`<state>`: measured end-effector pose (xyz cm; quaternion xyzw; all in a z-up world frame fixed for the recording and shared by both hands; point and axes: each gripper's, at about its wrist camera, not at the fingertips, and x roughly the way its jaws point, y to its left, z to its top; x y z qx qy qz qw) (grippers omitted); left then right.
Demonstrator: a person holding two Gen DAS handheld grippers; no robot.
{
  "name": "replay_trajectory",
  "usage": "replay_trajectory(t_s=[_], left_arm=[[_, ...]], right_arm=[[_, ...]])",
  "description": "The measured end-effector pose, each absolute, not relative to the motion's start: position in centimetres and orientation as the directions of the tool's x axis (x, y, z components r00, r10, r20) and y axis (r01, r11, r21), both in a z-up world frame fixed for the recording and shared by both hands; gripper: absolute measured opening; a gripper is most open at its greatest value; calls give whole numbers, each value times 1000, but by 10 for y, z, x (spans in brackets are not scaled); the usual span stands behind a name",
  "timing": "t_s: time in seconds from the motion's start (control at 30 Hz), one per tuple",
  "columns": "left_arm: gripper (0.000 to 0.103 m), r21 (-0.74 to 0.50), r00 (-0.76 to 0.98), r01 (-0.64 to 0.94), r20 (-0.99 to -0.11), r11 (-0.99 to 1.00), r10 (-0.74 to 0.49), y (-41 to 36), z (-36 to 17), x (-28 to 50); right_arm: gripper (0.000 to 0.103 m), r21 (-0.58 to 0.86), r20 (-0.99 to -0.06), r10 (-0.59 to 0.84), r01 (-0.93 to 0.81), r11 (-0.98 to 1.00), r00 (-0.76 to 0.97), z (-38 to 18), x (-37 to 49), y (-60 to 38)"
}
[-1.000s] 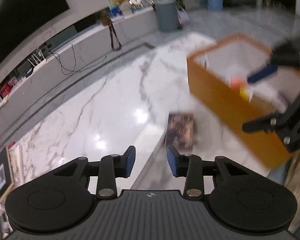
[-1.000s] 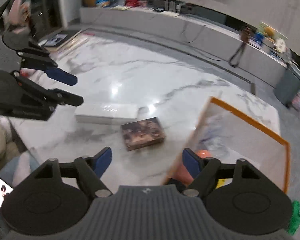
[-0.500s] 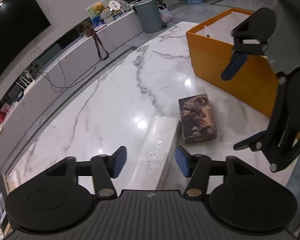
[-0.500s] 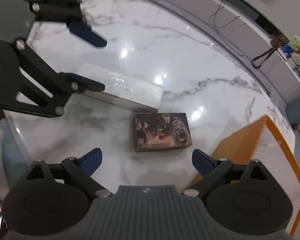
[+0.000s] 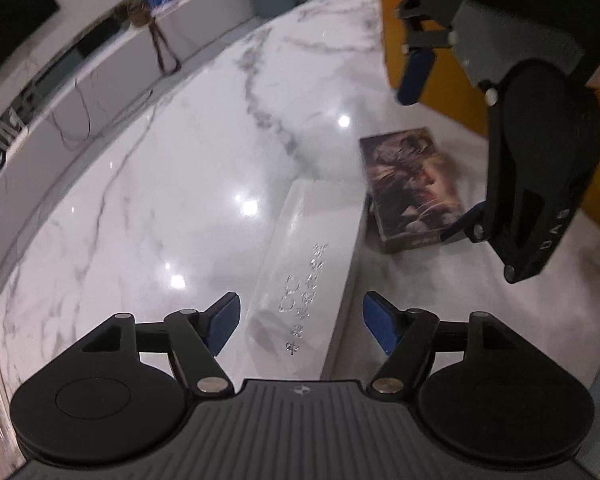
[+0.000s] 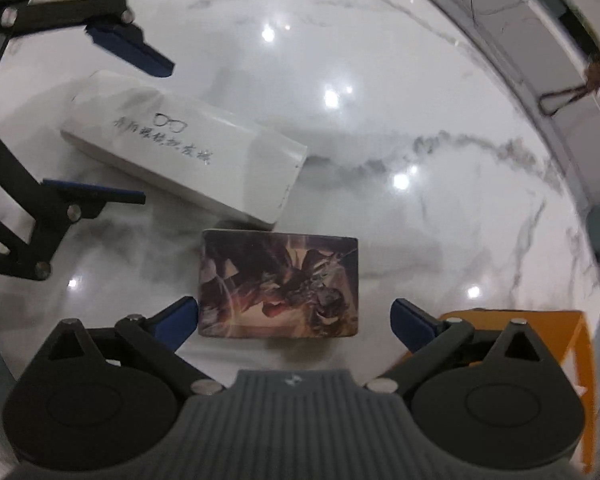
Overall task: Organize rigid objects
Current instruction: 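Grasp the picture card box with right tool while left tool grasps the white glasses box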
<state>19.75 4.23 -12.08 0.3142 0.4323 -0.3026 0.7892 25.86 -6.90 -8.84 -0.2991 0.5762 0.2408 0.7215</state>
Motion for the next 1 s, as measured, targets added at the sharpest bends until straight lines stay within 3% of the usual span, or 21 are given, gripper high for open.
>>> replay_trajectory(t_s=[0.2, 0.27, 0.37, 0.6, 1.0], left_arm=[[81, 231, 431, 711, -889, 664, -153, 45, -128, 201], [74, 246, 443, 703, -886, 668, -140, 44, -128, 199], [73, 257, 441, 695, -890, 672, -116, 42, -127, 195], [67, 270, 422, 737, -900, 620, -110, 49, -124, 157], [66, 283, 371, 758, -928, 587, -32, 54, -121, 97]], right_arm=[[99, -88, -984, 41, -673, 734, 173, -93, 264, -70], [95, -83, -986, 37, -672, 736, 163, -95, 262, -69], [89, -107, -983, 19, -662, 741, 180, -97, 257, -65], [89, -94, -978, 49, -636, 766, 203, -94, 222, -55], [89, -65, -954, 144, -647, 759, 264, -87, 112, -41]])
